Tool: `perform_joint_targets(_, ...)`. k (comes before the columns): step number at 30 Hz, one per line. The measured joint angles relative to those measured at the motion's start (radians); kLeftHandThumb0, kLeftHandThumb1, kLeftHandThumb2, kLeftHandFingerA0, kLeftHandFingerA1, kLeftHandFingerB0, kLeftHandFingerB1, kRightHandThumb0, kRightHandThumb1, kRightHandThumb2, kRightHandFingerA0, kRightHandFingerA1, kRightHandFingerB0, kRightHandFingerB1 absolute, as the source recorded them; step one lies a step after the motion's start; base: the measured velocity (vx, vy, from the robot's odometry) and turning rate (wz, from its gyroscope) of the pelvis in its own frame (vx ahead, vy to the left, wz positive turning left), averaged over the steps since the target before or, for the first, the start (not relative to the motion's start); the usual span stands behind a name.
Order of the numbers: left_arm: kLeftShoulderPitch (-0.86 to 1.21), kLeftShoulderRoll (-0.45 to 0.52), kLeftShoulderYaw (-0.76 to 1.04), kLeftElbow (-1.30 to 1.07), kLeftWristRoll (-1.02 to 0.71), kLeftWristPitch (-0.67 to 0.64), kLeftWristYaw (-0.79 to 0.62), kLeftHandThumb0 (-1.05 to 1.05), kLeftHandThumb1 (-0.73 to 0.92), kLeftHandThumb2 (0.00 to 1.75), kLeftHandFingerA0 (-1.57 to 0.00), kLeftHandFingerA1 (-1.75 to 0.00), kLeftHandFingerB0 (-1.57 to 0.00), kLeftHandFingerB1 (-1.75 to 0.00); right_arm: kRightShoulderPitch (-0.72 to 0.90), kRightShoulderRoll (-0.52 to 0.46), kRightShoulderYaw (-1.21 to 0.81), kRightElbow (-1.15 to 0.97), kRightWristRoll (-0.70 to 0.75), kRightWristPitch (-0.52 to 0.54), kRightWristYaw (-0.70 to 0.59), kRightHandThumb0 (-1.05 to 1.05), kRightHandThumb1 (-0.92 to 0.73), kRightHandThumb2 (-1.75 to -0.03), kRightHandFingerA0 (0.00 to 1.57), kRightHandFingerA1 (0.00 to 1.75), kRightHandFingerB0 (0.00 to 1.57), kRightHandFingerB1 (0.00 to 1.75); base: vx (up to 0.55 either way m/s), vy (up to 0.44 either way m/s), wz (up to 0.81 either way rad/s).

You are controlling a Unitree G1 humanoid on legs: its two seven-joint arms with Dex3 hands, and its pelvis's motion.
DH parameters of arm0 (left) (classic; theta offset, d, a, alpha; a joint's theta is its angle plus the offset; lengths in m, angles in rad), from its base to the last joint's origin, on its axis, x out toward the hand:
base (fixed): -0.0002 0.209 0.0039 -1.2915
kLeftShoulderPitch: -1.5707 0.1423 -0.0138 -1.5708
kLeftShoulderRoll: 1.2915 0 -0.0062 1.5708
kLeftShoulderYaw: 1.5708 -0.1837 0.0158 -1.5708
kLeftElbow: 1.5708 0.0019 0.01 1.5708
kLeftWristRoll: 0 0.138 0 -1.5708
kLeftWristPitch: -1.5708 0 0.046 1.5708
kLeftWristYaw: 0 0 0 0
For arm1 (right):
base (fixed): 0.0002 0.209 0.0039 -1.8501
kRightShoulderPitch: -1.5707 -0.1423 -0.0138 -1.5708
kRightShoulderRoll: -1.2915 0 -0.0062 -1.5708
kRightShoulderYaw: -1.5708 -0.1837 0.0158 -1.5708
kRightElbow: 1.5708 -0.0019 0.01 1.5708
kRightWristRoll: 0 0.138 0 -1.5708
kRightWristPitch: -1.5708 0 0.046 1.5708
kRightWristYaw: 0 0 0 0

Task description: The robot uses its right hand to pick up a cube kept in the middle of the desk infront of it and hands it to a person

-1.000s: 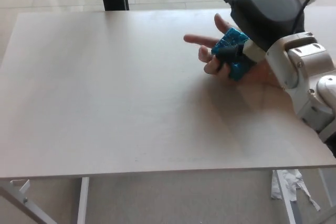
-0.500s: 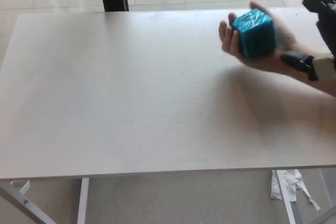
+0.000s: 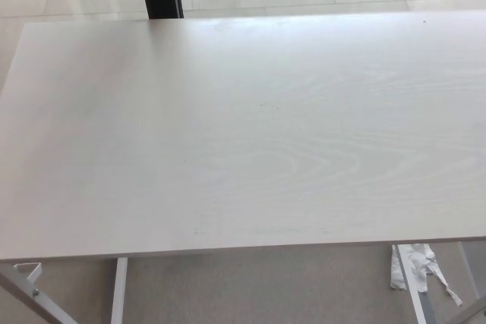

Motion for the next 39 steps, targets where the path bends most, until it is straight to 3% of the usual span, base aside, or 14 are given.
perform_joint_targets(1,0.0,0.0,0.0,0.0,0.0,0.0,0.0,-0.59,0.56,0.58,-0.54,-0.47,-0.54,-0.39,0.009,-0.003,-0.03,0.026,0.011,-0.008,-0.001,-0.44,-0.48,-0.91,0.81,1.07,0.5,0.6,0.0,0.0,0.0)
perform_joint_targets(5,-0.001,0.0,0.001,0.0,0.0,0.0,0.0,-0.57,0.56,0.58,-0.55,-0.48,-0.57,-0.4,0.038,-0.013,-0.147,0.141,0.056,-0.039,-0.009,-0.39,-0.61,-0.59,0.77,1.28,0.52,0.48,0.0,0.0,0.0)
perform_joint_targets(7,0.0,0.0,0.002,0.0,0.0,0.0,0.0,-0.61,0.51,0.61,-0.55,-0.5,-0.54,-0.42,0.042,-0.014,-0.204,0.201,0.08,-0.05,-0.013,-0.36,-0.66,-0.6,0.46,1.28,0.45,0.48,0.0,0.0,0.0)
perform_joint_targets(9,-0.001,0.0,0.002,0.0,0.0,0.0,0.0,-0.59,0.57,0.58,-0.53,-0.47,-0.54,-0.4,0.041,-0.016,-0.26,0.258,0.105,-0.055,-0.017,-0.35,-0.63,-0.6,0.62,1.42,0.47,0.49,0.0,0.0,0.0)
perform_joint_targets(11,0.0,0.0,0.003,0.0,0.0,0.0,0.0,-0.58,0.56,0.57,-0.52,-0.47,-0.55,-0.4,0.033,-0.019,-0.315,0.316,0.133,-0.055,-0.018,-0.3,-0.68,-0.59,0.39,0.93,0.43,0.51,0.0,0.0,0.0)
perform_joint_targets(14,0.0,0.0,0.003,0.0,0.0,0.0,0.0,-0.59,0.5,0.6,-0.56,-0.5,-0.55,-0.42,0.012,-0.026,-0.387,0.398,0.169,-0.053,-0.024,-0.33,-0.69,-0.59,0.29,0.79,0.48,0.67,0.0,0.0,0.0)
perform_joint_targets(21,0.006,0.0,0.007,0.001,0.0,0.0,0.0,-0.56,0.53,0.61,-0.54,-0.53,-0.53,-0.43,-0.062,-0.039,-0.55,0.633,0.254,-0.048,-0.064,-0.36,-0.69,-0.59,0.32,0.71,0.49,0.53,0.0,0.0,0.0)
perform_joint_targets(23,0.012,0.0,0.013,0.0,-0.001,0.0,0.0,-0.53,0.56,0.58,-0.65,-0.52,-0.64,-0.43,-0.074,-0.039,-0.592,0.701,0.281,-0.048,-0.075,-0.4,-0.51,-0.92,0.76,0.93,0.57,0.68,0.0,0.0,0.0)
perform_joint_targets(25,0.016,0.0,0.018,0.001,-0.001,0.0,0.0,-0.5,0.57,0.58,-0.64,-0.51,-0.61,-0.42,-0.084,-0.039,-0.623,0.763,0.305,-0.046,-0.083,-0.45,-0.63,-0.59,0.77,0.79,0.64,0.59,0.0,0.0,0.0)
perform_joint_targets(30,0.018,0.0,0.022,0.002,-0.001,0.0,0.0,-0.49,0.62,0.59,-0.57,-0.48,-0.53,-0.41,-0.093,-0.04,-0.681,0.901,0.37,-0.012,-0.085,-0.46,-0.6,-0.57,0.7,0.72,0.6,0.55,0.0,0.0,0.0)
perform_joint_targets(31,0.02,0.0,0.02,0.002,0.0,0.0,0.001,-0.51,0.62,0.57,-0.58,-0.49,-0.52,-0.41,-0.093,-0.043,-0.683,0.935,0.385,0.0,-0.084,-0.42,-0.57,-0.56,0.43,0.56,0.59,0.52,0.0,0.0,0.0)
perform_joint_targets(33,0.022,0.0,0.019,0.002,0.0,0.0,0.002,-0.52,0.61,0.59,-0.63,-0.51,-0.58,-0.42,-0.087,-0.054,-0.654,0.998,0.406,0.019,-0.067,-0.52,-0.42,-0.77,0.39,0.61,0.64,0.61,0.0,0.0,0.0)
perform_joint_targets(38,0.021,0.0,0.019,0.003,0.0,0.0,0.005,-0.5,0.63,0.59,-0.62,-0.54,-0.54,-0.42,-0.055,-0.061,-0.472,1.063,0.391,0.027,-0.022,-0.3,-0.55,-0.56,0.7,0.56,0.41,0.38,0.0,0.0,0.0)
perform_joint_targets(39,0.02,0.0,0.019,0.003,0.0,0.0,0.005,-0.48,0.65,0.6,-0.6,-0.53,-0.53,-0.42,-0.047,-0.061,-0.435,1.069,0.385,0.022,-0.015,-0.48,-0.41,-0.77,0.63,0.63,0.36,0.49,0.0,0.0,0.0)
